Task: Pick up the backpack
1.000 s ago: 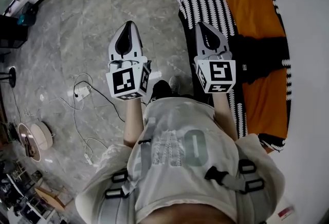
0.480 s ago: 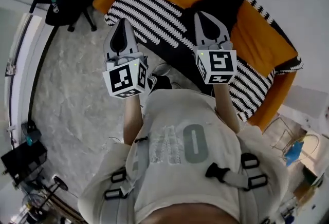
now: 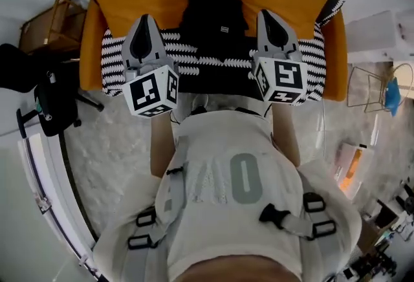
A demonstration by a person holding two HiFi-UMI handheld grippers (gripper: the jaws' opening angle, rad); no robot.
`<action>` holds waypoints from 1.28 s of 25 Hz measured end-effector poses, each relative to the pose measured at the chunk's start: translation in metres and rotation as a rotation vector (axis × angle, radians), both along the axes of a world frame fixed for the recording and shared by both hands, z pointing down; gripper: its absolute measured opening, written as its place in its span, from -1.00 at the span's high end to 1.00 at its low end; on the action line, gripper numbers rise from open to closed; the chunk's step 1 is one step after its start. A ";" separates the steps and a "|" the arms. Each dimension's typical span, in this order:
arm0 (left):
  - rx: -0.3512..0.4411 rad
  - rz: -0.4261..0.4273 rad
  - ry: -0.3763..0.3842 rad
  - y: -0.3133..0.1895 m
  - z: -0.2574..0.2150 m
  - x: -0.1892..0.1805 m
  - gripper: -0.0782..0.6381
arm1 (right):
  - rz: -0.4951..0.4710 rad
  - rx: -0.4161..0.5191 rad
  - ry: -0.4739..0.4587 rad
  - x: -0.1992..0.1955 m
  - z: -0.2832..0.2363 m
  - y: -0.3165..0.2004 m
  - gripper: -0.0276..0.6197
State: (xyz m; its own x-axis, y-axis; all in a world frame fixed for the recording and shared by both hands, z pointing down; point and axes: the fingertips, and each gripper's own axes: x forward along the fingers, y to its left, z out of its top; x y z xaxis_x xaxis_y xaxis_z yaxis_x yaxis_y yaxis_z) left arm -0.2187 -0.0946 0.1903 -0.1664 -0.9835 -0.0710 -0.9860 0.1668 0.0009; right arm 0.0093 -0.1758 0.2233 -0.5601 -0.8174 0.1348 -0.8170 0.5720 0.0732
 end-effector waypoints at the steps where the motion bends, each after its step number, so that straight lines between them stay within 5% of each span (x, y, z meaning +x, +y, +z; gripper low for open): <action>1: -0.005 0.033 -0.007 -0.009 0.000 0.003 0.73 | 0.035 0.000 -0.007 0.005 -0.001 -0.001 0.90; 13: -0.010 0.285 -0.020 -0.035 -0.002 0.023 0.73 | 0.240 -0.024 -0.059 0.011 0.009 0.019 0.90; 32: 0.031 0.213 0.020 -0.039 0.006 0.050 0.73 | 0.160 -0.009 -0.083 0.036 0.010 0.022 0.90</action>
